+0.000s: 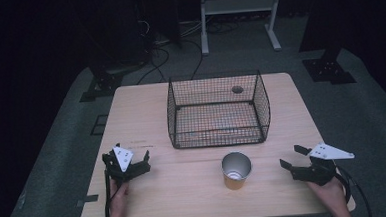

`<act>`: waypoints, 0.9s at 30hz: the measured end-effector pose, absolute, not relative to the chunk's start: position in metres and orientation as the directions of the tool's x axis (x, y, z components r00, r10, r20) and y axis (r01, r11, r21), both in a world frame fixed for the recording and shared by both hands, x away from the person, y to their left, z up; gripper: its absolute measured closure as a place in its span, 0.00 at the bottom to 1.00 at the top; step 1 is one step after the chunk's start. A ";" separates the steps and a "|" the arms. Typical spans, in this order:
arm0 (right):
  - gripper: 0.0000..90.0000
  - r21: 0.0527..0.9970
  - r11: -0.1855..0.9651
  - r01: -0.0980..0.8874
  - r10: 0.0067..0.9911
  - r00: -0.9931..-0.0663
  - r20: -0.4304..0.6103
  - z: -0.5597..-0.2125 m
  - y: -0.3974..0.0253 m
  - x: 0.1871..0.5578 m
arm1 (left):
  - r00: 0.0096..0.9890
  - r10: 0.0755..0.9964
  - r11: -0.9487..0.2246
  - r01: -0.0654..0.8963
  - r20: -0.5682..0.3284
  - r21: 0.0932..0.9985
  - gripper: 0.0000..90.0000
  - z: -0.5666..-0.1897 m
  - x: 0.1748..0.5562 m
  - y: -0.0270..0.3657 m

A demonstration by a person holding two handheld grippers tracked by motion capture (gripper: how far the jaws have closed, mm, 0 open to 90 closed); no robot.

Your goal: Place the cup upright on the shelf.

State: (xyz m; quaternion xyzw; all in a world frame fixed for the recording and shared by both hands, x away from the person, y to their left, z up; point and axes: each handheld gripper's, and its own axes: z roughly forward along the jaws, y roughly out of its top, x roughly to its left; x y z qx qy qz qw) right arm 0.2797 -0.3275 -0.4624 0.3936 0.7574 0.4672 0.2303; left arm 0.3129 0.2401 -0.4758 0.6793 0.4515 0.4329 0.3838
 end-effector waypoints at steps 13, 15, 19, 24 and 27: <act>0.22 0.890 0.267 0.370 0.791 -0.612 0.017 -0.461 -0.322 0.277 | 0.219 0.944 -0.305 0.281 0.248 0.910 0.00 -0.476 0.312 0.239; 0.22 0.890 0.275 0.365 0.785 -0.619 0.011 -0.459 -0.319 0.276 | 0.219 0.943 -0.305 0.280 0.249 0.910 0.00 -0.476 0.312 0.239; 0.22 0.889 0.286 0.357 0.768 -0.640 0.009 -0.458 -0.312 0.274 | 0.219 0.944 -0.303 0.279 0.247 0.911 0.00 -0.476 0.312 0.239; 0.21 0.889 0.296 0.349 0.747 -0.665 0.012 -0.457 -0.304 0.270 | 0.218 0.944 -0.303 0.280 0.247 0.911 0.00 -0.476 0.312 0.239; 0.20 0.891 0.296 0.343 0.731 -0.682 0.019 -0.455 -0.301 0.268 | 0.218 0.945 -0.302 0.280 0.246 0.911 0.00 -0.476 0.312 0.239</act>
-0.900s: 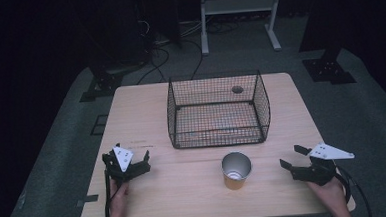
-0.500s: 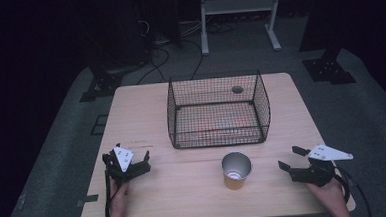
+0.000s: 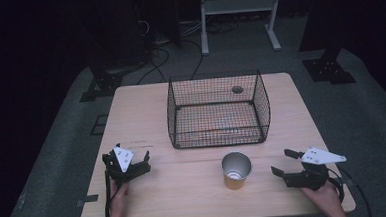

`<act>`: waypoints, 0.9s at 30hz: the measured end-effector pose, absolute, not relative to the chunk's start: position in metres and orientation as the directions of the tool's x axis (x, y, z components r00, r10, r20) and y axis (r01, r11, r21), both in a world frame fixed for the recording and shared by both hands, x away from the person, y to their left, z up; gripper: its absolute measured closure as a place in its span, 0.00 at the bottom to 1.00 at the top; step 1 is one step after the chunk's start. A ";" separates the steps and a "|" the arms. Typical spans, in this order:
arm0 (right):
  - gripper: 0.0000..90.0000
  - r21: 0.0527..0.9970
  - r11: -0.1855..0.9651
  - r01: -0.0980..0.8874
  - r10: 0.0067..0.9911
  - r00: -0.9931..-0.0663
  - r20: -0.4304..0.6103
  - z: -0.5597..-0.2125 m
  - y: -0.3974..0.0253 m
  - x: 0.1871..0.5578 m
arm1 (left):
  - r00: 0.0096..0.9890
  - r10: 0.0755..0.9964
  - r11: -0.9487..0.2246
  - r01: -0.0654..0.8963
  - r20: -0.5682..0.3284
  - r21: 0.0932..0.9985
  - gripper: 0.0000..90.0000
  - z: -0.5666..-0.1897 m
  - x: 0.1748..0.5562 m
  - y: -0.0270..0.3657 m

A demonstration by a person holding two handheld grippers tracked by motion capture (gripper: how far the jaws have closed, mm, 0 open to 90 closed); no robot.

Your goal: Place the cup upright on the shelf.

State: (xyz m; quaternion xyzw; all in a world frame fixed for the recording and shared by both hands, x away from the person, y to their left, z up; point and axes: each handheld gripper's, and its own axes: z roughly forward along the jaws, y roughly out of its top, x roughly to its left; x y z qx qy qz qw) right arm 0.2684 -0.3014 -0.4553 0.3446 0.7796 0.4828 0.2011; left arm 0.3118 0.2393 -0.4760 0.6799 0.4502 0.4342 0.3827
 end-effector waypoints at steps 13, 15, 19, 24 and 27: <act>0.17 0.901 0.330 0.282 0.640 -0.768 0.006 -0.441 -0.277 0.252 | 0.218 0.945 -0.300 0.279 0.245 0.912 0.00 -0.476 0.312 0.239; 0.16 0.903 0.334 0.270 0.626 -0.780 0.002 -0.438 -0.273 0.249 | 0.218 0.944 -0.303 0.280 0.248 0.911 0.00 -0.476 0.312 0.239; 0.16 0.903 0.342 0.260 0.603 -0.798 0.001 -0.437 -0.266 0.245 | 0.217 0.945 -0.302 0.279 0.246 0.912 0.00 -0.476 0.312 0.239; 0.15 0.905 0.336 0.262 0.576 -0.817 0.023 -0.438 -0.259 0.241 | 0.218 0.944 -0.304 0.279 0.249 0.911 0.00 -0.476 0.311 0.239; 0.15 0.900 0.356 0.252 0.566 -0.824 0.007 -0.438 -0.252 0.239 | 0.217 0.945 -0.302 0.280 0.246 0.911 0.00 -0.476 0.311 0.239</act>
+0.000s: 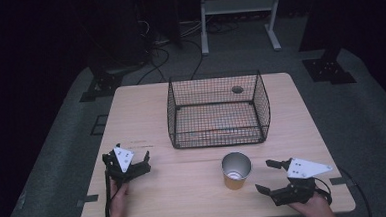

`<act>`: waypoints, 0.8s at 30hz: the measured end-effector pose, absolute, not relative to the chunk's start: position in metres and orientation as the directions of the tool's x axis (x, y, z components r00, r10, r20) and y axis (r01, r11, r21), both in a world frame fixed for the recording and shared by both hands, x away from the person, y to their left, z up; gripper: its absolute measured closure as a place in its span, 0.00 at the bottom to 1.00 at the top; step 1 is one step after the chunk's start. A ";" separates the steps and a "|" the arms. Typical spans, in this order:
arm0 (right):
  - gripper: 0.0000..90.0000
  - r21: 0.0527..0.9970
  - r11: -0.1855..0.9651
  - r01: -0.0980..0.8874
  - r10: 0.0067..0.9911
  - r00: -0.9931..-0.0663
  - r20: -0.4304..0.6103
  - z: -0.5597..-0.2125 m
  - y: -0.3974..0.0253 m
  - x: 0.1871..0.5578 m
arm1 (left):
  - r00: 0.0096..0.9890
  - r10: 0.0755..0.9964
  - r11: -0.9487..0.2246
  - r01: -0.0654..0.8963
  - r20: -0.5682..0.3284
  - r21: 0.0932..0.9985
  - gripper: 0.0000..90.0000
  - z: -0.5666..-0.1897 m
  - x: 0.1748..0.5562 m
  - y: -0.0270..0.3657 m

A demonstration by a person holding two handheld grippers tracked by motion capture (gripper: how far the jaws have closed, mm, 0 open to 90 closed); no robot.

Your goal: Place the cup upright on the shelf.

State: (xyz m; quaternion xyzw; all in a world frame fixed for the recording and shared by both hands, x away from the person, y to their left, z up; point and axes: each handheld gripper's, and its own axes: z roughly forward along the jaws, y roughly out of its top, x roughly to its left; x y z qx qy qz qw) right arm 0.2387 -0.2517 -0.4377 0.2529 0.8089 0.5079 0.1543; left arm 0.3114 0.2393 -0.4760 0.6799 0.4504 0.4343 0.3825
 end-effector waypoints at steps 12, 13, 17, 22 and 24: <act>0.14 0.885 0.388 0.258 0.533 -0.846 0.012 -0.443 -0.228 0.242 | 0.217 0.944 -0.302 0.280 0.246 0.911 0.00 -0.476 0.311 0.239; 0.13 0.884 0.389 0.258 0.533 -0.846 0.012 -0.443 -0.226 0.243 | 0.217 0.944 -0.303 0.280 0.247 0.911 0.00 -0.476 0.311 0.239; 0.12 0.882 0.392 0.261 0.525 -0.851 0.019 -0.445 -0.218 0.246 | 0.218 0.943 -0.306 0.278 0.251 0.910 0.00 -0.476 0.311 0.239; 0.10 0.869 0.415 0.270 0.538 -0.843 0.005 -0.446 -0.206 0.251 | 0.219 0.943 -0.305 0.278 0.249 0.911 0.00 -0.476 0.311 0.239; 0.10 0.866 0.414 0.280 0.544 -0.839 0.012 -0.447 -0.203 0.254 | 0.218 0.944 -0.301 0.278 0.246 0.912 0.00 -0.476 0.311 0.239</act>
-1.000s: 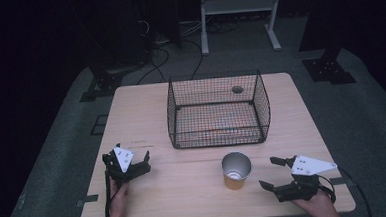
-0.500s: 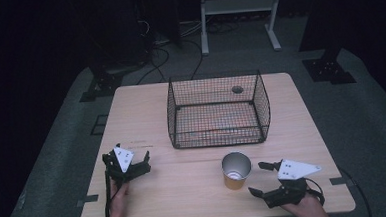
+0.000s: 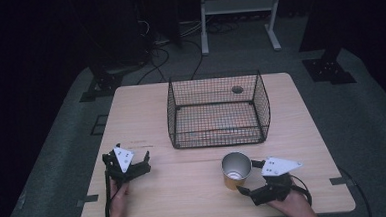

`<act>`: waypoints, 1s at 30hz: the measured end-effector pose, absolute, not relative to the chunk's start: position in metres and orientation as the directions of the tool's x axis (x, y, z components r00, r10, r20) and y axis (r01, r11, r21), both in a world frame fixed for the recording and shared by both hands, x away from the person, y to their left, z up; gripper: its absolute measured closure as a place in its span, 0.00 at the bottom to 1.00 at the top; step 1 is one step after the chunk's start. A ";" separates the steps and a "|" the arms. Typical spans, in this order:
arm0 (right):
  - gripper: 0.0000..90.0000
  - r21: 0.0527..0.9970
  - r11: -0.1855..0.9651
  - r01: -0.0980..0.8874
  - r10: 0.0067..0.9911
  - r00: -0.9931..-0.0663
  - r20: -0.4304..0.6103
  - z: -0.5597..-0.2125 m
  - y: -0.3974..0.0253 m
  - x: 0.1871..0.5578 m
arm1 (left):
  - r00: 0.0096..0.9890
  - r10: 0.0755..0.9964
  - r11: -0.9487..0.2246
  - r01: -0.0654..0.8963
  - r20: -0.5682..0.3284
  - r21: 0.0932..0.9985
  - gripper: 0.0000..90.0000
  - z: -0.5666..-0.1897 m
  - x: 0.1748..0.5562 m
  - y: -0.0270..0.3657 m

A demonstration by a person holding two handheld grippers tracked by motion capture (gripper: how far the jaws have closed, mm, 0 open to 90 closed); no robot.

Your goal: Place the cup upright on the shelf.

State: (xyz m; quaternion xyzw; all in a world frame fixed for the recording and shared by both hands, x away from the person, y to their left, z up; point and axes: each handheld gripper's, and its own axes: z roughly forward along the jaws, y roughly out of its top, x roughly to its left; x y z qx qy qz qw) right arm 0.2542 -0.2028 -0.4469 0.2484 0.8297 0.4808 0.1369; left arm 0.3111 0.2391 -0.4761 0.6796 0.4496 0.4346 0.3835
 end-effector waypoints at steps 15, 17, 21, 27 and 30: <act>0.10 0.886 0.385 0.259 0.561 -0.828 -0.002 -0.448 -0.182 0.265 | 0.220 0.943 -0.307 0.277 0.251 0.910 0.00 -0.476 0.311 0.239; 0.10 0.891 0.375 0.255 0.565 -0.825 -0.002 -0.448 -0.180 0.266 | 0.220 0.943 -0.307 0.277 0.250 0.911 0.00 -0.476 0.311 0.239; 0.11 0.892 0.378 0.246 0.573 -0.820 -0.016 -0.448 -0.176 0.266 | 0.221 0.942 -0.308 0.276 0.252 0.910 0.00 -0.476 0.311 0.239; 0.15 0.895 0.378 0.236 0.569 -0.822 -0.024 -0.448 -0.174 0.266 | 0.221 0.942 -0.308 0.277 0.252 0.910 0.00 -0.476 0.311 0.239; 0.15 0.892 0.382 0.241 0.565 -0.825 -0.020 -0.447 -0.174 0.266 | 0.221 0.942 -0.308 0.275 0.252 0.911 0.00 -0.476 0.311 0.239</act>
